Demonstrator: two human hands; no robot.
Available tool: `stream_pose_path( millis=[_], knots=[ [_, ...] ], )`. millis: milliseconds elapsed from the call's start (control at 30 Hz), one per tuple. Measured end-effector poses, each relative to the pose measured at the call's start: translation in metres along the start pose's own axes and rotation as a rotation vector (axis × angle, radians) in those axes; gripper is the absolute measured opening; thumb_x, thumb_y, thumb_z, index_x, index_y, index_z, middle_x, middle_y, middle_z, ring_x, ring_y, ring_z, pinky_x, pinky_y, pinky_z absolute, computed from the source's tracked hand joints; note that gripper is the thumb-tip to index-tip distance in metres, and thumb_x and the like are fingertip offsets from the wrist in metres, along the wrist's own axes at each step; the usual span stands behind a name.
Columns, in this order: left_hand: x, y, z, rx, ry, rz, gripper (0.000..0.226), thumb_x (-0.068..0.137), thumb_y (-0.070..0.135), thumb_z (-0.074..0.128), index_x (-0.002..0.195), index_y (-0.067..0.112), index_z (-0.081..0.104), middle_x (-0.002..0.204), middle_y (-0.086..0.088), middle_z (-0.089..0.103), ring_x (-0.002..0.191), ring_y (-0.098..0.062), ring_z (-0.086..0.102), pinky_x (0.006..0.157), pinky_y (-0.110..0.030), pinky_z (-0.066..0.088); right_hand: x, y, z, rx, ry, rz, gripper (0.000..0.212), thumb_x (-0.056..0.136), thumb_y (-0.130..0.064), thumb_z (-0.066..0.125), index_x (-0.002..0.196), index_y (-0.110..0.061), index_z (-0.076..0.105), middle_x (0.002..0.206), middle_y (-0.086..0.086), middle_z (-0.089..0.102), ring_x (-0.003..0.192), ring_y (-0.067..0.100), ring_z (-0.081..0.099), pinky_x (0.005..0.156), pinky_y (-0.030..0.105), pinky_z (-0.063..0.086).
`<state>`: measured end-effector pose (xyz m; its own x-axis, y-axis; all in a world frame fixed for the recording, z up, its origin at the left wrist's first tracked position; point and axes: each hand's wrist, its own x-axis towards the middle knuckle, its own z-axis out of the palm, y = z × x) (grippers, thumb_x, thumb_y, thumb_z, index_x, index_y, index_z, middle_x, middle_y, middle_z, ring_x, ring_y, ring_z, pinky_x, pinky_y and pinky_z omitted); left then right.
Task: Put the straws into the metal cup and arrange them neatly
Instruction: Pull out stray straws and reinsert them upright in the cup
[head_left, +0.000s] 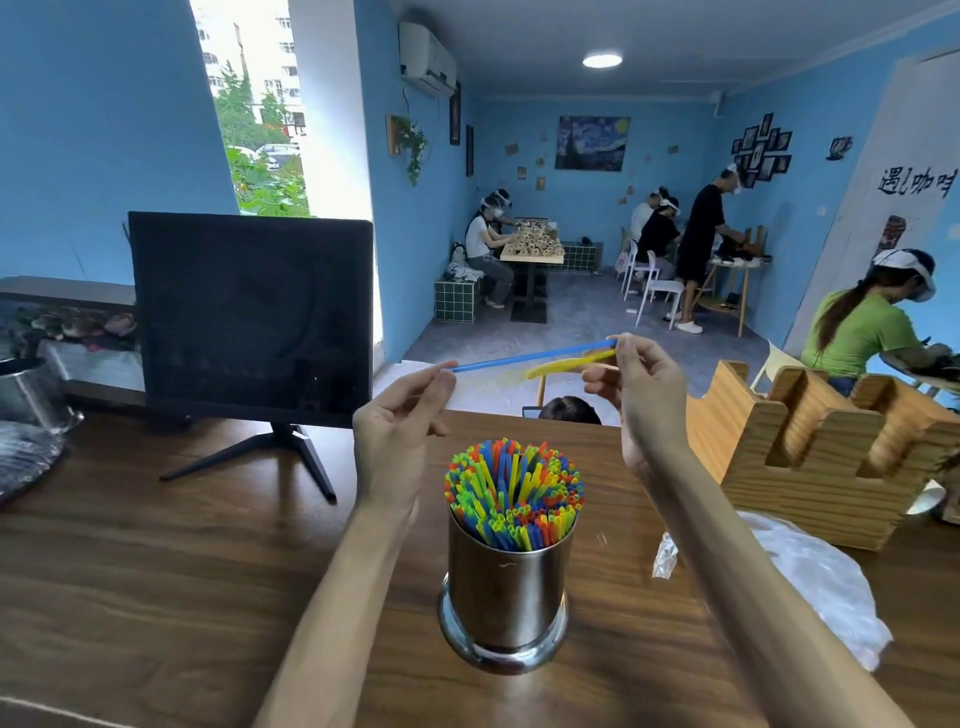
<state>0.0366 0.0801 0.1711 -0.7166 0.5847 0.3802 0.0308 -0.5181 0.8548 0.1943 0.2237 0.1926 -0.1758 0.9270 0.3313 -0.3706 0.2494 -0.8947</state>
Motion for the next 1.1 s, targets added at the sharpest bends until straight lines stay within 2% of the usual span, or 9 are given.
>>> stream_pose_path(
  millis=[167,400,467,533,600,733,833,967,1100],
  knots=[
    [-0.001,0.012,0.003,-0.124,0.132,0.042,0.012,0.103,0.011,0.056,0.103,0.013,0.068,0.097,-0.002,0.077,0.089,-0.017,0.073,0.069,-0.025,0.057,-0.010,-0.002,0.010,-0.056,-0.094,-0.038,0.015,0.107,-0.016,0.051,0.103,-0.011,0.064,0.080,0.004,0.074,0.059,0.015,0.064,0.058,0.028,0.054],
    [0.001,0.028,0.005,-0.054,0.273,0.221,0.007,0.104,0.012,0.054,0.103,0.014,0.060,0.089,-0.003,0.074,0.071,-0.018,0.073,0.055,-0.021,0.052,-0.016,-0.008,0.020,-0.006,-0.164,-0.045,0.006,0.102,-0.013,0.058,0.097,-0.011,0.058,0.072,0.004,0.073,0.056,0.014,0.061,0.047,0.021,0.046],
    [-0.002,0.023,0.006,-0.036,0.299,0.237,0.006,0.103,0.012,0.058,0.098,0.013,0.059,0.088,-0.002,0.076,0.077,-0.021,0.076,0.059,-0.023,0.054,-0.019,-0.007,0.022,-0.028,-0.187,-0.070,0.007,0.100,-0.014,0.062,0.095,-0.011,0.059,0.075,0.007,0.072,0.058,0.016,0.061,0.047,0.021,0.044],
    [-0.004,0.018,0.005,-0.004,0.302,0.303,0.008,0.102,0.011,0.058,0.094,0.011,0.056,0.095,-0.003,0.078,0.090,-0.025,0.076,0.073,-0.033,0.060,-0.021,-0.007,0.024,-0.076,-0.201,-0.115,0.006,0.098,-0.014,0.066,0.093,-0.013,0.062,0.076,0.007,0.071,0.060,0.015,0.060,0.050,0.021,0.043],
    [-0.006,0.019,0.005,0.056,0.267,0.399,0.007,0.102,0.009,0.057,0.095,0.011,0.055,0.100,-0.007,0.077,0.095,-0.026,0.076,0.083,-0.043,0.060,-0.023,-0.008,0.024,-0.112,-0.211,-0.161,0.005,0.095,-0.013,0.070,0.092,-0.014,0.066,0.075,0.003,0.071,0.062,0.013,0.060,0.053,0.022,0.044],
    [-0.010,0.032,0.011,0.178,0.189,0.511,0.010,0.099,0.021,0.063,0.101,0.030,0.065,0.094,0.001,0.076,0.091,-0.020,0.074,0.082,-0.040,0.059,-0.029,-0.017,0.027,-0.106,-0.252,-0.254,0.021,0.083,-0.011,0.082,0.101,-0.013,0.073,0.074,0.006,0.070,0.071,0.017,0.064,0.064,0.026,0.051],
    [-0.006,0.043,0.018,0.242,0.043,0.467,0.012,0.095,0.032,0.065,0.102,0.041,0.070,0.095,0.010,0.076,0.091,-0.015,0.072,0.077,-0.032,0.057,-0.038,-0.023,0.034,-0.124,-0.310,-0.291,0.026,0.077,-0.010,0.086,0.100,-0.015,0.075,0.072,-0.004,0.074,0.070,0.010,0.068,0.068,0.022,0.052],
    [-0.010,0.046,0.033,0.342,-0.198,0.452,0.016,0.095,0.028,0.069,0.104,0.041,0.074,0.096,0.010,0.074,0.086,-0.019,0.067,0.070,-0.032,0.051,-0.049,-0.027,0.041,-0.089,-0.370,-0.320,0.024,0.075,-0.015,0.087,0.094,-0.025,0.077,0.080,-0.002,0.078,0.077,0.017,0.076,0.072,0.028,0.058],
    [-0.012,0.044,0.035,0.333,-0.216,0.394,0.018,0.095,0.026,0.069,0.101,0.042,0.076,0.097,0.005,0.069,0.089,-0.023,0.067,0.076,-0.044,0.056,-0.057,-0.030,0.042,-0.017,-0.388,-0.289,0.022,0.076,-0.009,0.083,0.093,-0.021,0.076,0.080,-0.001,0.079,0.076,0.019,0.076,0.069,0.027,0.060]
  ],
)
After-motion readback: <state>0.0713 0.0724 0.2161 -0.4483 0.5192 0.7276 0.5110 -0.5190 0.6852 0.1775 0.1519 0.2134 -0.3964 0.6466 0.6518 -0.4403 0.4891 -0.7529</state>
